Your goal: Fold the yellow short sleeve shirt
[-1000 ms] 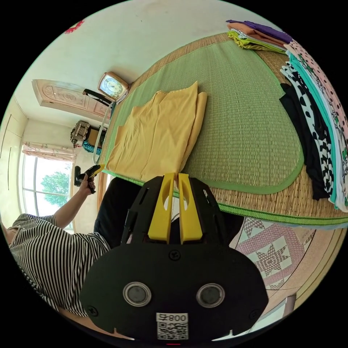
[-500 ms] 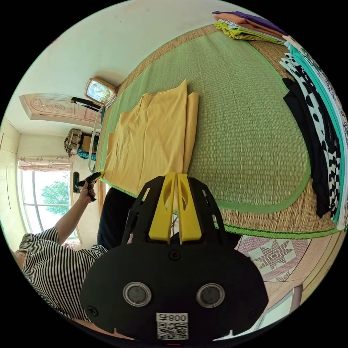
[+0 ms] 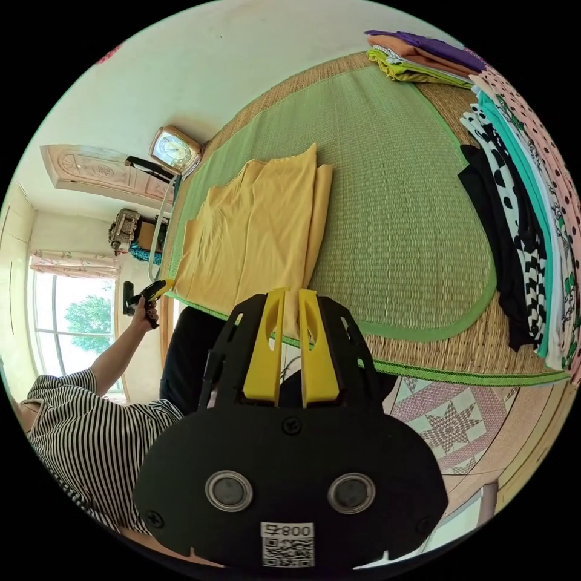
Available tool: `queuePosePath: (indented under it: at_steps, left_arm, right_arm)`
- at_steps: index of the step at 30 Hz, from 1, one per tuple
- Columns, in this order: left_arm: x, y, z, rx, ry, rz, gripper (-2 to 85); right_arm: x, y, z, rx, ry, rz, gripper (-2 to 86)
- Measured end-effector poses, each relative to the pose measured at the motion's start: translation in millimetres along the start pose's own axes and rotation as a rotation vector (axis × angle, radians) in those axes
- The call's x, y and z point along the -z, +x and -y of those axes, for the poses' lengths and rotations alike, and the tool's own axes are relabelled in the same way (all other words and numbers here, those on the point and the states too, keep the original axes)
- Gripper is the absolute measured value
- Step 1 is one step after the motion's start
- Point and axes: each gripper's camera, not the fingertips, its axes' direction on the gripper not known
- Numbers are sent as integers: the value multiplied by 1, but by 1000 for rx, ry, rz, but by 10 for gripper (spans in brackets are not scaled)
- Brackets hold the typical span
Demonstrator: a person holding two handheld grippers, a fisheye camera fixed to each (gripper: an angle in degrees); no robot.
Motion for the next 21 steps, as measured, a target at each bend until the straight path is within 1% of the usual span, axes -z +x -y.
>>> queuePosePath:
  at_steps: [4,8,16,21]
  left_arm:
    - [-18,-4,4,20,-34,4,20]
    - [-29,-2,10,5,-49,16,7]
    - [-36,-3,14,-15,-8,-33,3]
    - [-40,-8,12,-15,32,-74,3]
  right_arm:
    - [-13,4,1,-23,-30,24,53]
    - [-21,2,2,-21,-58,4,21]
    - [-13,-4,-3,33,-51,67,4]
    - [8,-7,-15,74,1,118,2]
